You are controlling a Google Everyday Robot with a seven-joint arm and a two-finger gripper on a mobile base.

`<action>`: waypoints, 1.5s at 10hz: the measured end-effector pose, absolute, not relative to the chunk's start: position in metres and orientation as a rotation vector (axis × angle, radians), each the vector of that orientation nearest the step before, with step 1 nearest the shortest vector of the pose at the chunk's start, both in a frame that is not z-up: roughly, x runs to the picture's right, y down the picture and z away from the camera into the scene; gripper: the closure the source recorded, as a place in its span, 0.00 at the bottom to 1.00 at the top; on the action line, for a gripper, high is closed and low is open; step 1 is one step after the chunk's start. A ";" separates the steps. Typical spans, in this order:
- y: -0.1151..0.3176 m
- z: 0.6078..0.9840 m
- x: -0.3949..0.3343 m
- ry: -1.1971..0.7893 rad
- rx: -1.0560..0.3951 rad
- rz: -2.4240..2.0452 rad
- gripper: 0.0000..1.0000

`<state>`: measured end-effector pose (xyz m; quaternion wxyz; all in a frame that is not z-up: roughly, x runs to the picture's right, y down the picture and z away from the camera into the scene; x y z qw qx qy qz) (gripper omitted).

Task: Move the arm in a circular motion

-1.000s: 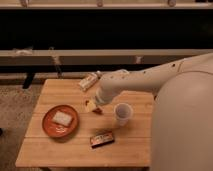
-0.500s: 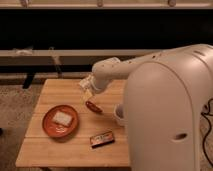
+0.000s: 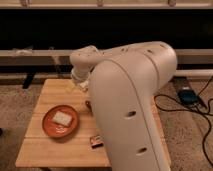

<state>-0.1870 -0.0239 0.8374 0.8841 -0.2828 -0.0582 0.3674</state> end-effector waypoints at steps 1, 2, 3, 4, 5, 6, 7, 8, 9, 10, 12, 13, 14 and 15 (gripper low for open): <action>-0.027 0.834 -0.212 -0.138 -0.595 0.717 0.20; -0.023 0.824 -0.244 -0.160 -0.606 0.659 0.20; -0.014 0.812 -0.266 -0.175 -0.616 0.616 0.20; -0.002 0.798 -0.283 -0.185 -0.630 0.581 0.20; 0.011 0.787 -0.295 -0.187 -0.643 0.552 0.20; 0.033 0.771 -0.308 -0.179 -0.660 0.512 0.20; 0.054 0.757 -0.314 -0.165 -0.674 0.484 0.20; 0.071 0.746 -0.316 -0.156 -0.688 0.478 0.20; 0.089 0.735 -0.311 -0.140 -0.698 0.485 0.20; 0.106 0.725 -0.299 -0.123 -0.709 0.505 0.20; 0.134 0.708 -0.254 -0.079 -0.722 0.595 0.20; 0.142 0.703 -0.237 -0.066 -0.724 0.637 0.20; 0.154 0.696 -0.215 -0.051 -0.727 0.693 0.20; 0.164 0.691 -0.194 -0.036 -0.728 0.750 0.20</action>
